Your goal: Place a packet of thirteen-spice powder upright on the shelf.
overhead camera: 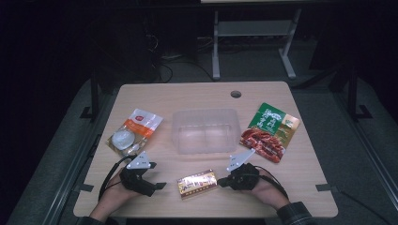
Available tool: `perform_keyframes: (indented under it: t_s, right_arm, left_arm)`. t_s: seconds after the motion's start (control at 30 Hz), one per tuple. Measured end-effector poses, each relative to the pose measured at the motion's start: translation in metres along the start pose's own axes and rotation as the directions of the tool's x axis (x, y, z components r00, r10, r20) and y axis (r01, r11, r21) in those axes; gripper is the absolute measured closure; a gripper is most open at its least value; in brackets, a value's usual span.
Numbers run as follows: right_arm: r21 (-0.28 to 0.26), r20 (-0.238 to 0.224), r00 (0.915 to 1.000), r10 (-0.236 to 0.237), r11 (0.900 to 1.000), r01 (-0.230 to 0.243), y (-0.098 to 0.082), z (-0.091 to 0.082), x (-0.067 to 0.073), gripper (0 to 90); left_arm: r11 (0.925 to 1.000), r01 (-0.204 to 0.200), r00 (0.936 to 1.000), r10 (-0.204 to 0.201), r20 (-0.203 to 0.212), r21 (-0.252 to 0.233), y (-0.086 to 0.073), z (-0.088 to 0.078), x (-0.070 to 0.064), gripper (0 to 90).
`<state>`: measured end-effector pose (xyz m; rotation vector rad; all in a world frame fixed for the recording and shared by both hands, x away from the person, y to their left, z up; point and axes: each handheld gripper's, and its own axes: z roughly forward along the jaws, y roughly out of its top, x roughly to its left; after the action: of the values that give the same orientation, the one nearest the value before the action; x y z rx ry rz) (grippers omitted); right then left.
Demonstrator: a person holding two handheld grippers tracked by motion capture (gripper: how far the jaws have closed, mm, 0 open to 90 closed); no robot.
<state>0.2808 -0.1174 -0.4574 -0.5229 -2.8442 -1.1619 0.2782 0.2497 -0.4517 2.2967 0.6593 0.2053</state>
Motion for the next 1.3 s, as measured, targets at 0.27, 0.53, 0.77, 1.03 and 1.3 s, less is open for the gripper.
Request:
perform_keyframes:
  t_s: [0.27, 0.53, 0.77, 1.03, 1.3]
  right_arm:
    - [0.003, -0.05, 0.9974, -0.051, 0.999, 0.052, 0.008, 0.009, 0.016, 89.9]
    - [0.002, -0.085, 0.9905, -0.108, 0.994, 0.109, 0.016, 0.02, 0.027, 89.9]
    - [0.008, -0.095, 0.9845, -0.147, 0.989, 0.149, 0.022, 0.026, 0.036, 89.9]
    - [-0.043, -0.019, 0.9952, -0.096, 0.995, 0.095, 0.027, 0.007, 0.029, 58.6]
    - [-0.043, -0.011, 0.9945, -0.104, 0.994, 0.104, 0.043, 0.018, 0.025, 29.8]
  left_arm:
    - [1.0, 0.009, 0.9999, -0.009, -0.01, -0.003, -0.001, -0.001, 0.002, 14.1]
    - [0.9997, 0.023, 0.9995, -0.023, -0.024, 0.004, -0.002, -0.003, 0.005, 14.1]
    - [0.999, 0.045, 0.9982, -0.045, -0.04, -0.006, -0.005, -0.007, 0.009, 14.2]
    - [0.9992, 0.041, 0.9982, -0.041, -0.044, 0.0, -0.006, -0.008, 0.011, 14.2]
    - [0.9992, 0.041, 0.9983, -0.04, -0.042, 0.006, -0.006, -0.007, 0.011, 14.1]
